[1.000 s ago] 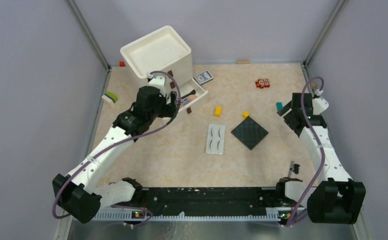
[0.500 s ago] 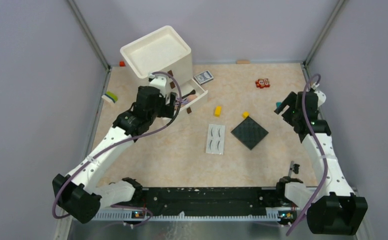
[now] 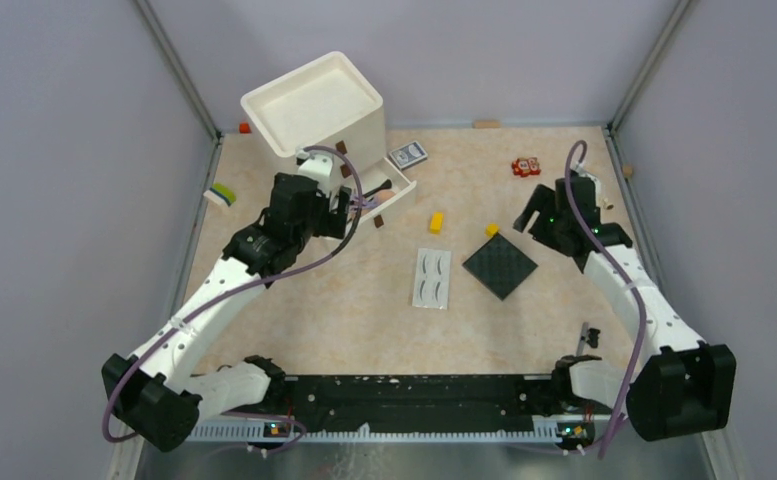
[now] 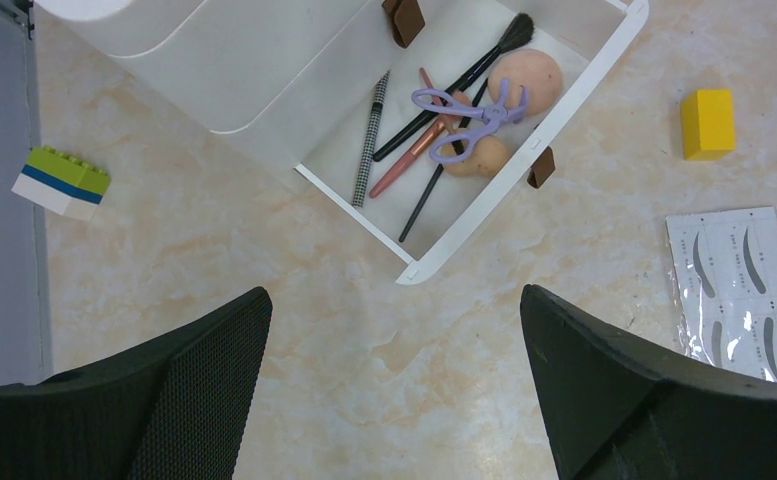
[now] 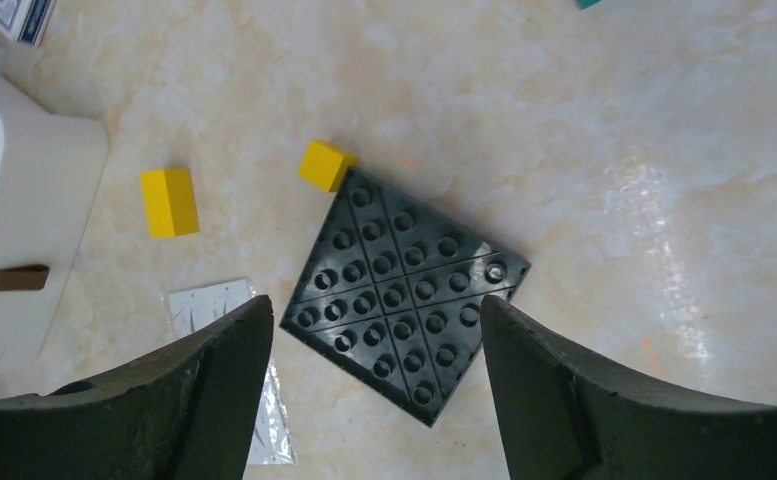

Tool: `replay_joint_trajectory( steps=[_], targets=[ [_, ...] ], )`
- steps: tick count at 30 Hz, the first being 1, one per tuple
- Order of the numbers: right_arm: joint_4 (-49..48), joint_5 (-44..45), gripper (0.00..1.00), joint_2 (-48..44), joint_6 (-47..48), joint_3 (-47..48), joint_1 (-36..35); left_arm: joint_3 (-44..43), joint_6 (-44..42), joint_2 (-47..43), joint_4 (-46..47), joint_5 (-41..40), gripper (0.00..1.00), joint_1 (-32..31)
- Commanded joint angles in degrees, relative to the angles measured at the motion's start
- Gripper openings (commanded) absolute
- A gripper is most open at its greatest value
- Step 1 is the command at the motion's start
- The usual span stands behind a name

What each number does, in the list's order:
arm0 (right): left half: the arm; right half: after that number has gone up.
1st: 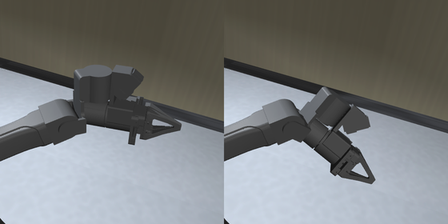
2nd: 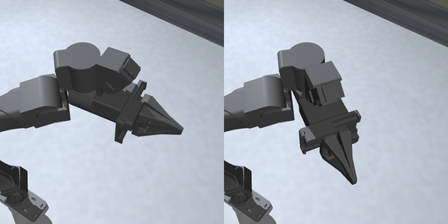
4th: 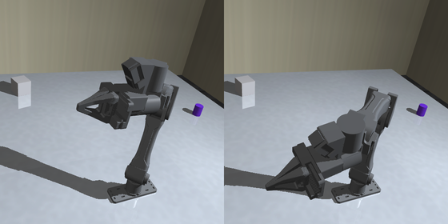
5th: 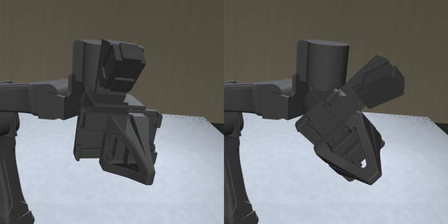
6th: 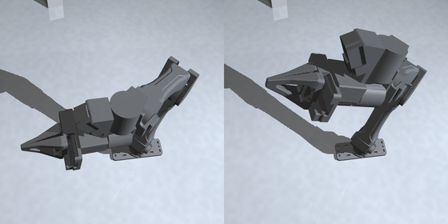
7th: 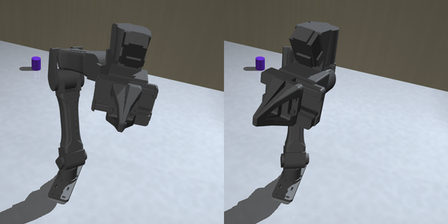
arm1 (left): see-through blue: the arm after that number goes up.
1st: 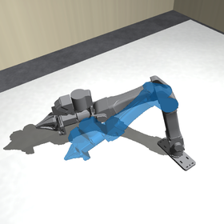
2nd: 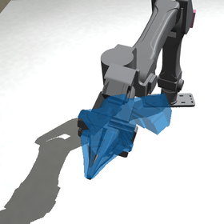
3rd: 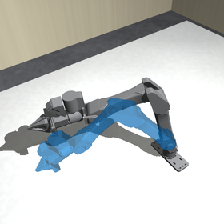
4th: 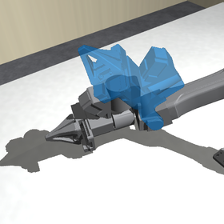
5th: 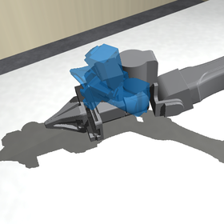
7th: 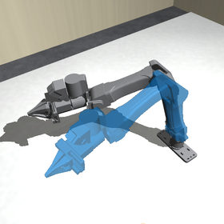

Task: Organize the makeup
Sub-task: Pick up the makeup brush at the corner of the board.

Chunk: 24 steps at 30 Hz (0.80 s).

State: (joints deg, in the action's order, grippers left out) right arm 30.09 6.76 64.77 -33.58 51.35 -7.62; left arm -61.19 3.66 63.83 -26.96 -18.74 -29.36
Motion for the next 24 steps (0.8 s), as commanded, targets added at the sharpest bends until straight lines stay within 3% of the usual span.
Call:
replay_joint_trajectory(
  steps=[1,11,17,24],
  targets=[
    [-4.11,-2.53,0.74,2.87,1.23,4.54,-4.63,0.81,-0.66,-1.79,1.81,-0.44,0.99,0.27],
    [-8.51,-6.53,0.72,11.62,3.9,6.88,-20.0,0.92,-0.43,-0.15,2.44,3.67,0.99,0.4],
    [-13.56,-8.69,0.68,14.48,-0.4,2.57,-23.88,0.17,1.69,1.43,2.69,11.33,0.99,-0.09],
    [-16.22,-5.97,0.68,17.31,-2.98,-0.2,-27.77,-0.35,6.58,6.84,3.21,11.57,0.99,-5.89]
  ],
)
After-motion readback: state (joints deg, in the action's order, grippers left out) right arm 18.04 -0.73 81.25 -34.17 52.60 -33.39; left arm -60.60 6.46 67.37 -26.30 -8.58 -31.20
